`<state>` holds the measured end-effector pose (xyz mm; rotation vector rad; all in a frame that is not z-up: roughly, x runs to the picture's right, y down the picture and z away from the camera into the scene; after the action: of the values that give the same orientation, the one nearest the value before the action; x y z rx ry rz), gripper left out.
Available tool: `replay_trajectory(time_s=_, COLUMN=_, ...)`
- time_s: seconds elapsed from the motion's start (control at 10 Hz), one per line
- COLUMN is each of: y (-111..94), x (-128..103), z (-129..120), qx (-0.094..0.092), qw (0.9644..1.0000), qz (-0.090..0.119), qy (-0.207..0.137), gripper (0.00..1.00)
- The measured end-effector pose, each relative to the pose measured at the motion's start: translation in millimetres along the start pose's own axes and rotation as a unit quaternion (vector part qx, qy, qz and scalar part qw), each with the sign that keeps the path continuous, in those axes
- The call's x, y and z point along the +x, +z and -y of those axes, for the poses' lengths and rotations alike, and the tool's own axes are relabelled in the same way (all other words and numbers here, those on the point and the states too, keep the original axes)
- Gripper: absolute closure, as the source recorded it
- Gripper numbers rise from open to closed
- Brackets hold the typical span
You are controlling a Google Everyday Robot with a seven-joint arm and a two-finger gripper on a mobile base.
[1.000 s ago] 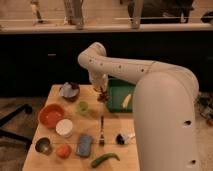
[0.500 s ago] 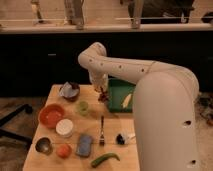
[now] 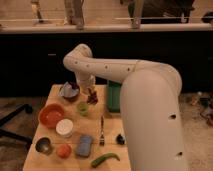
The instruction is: Place grapes in red bowl
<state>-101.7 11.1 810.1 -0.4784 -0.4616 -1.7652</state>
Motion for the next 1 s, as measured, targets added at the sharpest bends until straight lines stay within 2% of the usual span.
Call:
replay_trajectory(time_s=0.1, y=-6, x=2, z=18, qx=0.006, qw=0.9998, qz=-0.004, qy=-0.018, gripper=1.00)
replay_trajectory(time_s=0.3, y=-22, x=0, z=34, qx=0.015, qw=0.9988, qz=-0.013, qy=-0.046, gripper=1.00)
replay_trajectory(time_s=0.5, y=-33, x=-10, z=60, qx=0.028, qw=0.9960, qz=-0.020, qy=-0.083, gripper=1.00)
replay_trajectory(time_s=0.6, y=-34, x=-15, z=66, qx=0.031, qw=0.9950, qz=-0.020, qy=-0.093, gripper=1.00)
replay_trajectory(time_s=0.8, y=-32, x=-33, z=94, qx=0.043, qw=0.9910, qz=-0.011, qy=-0.127, gripper=1.00)
replay_trajectory(time_s=1.0, y=-20, x=-37, z=113, qx=0.050, qw=0.9880, qz=0.000, qy=-0.146, gripper=1.00)
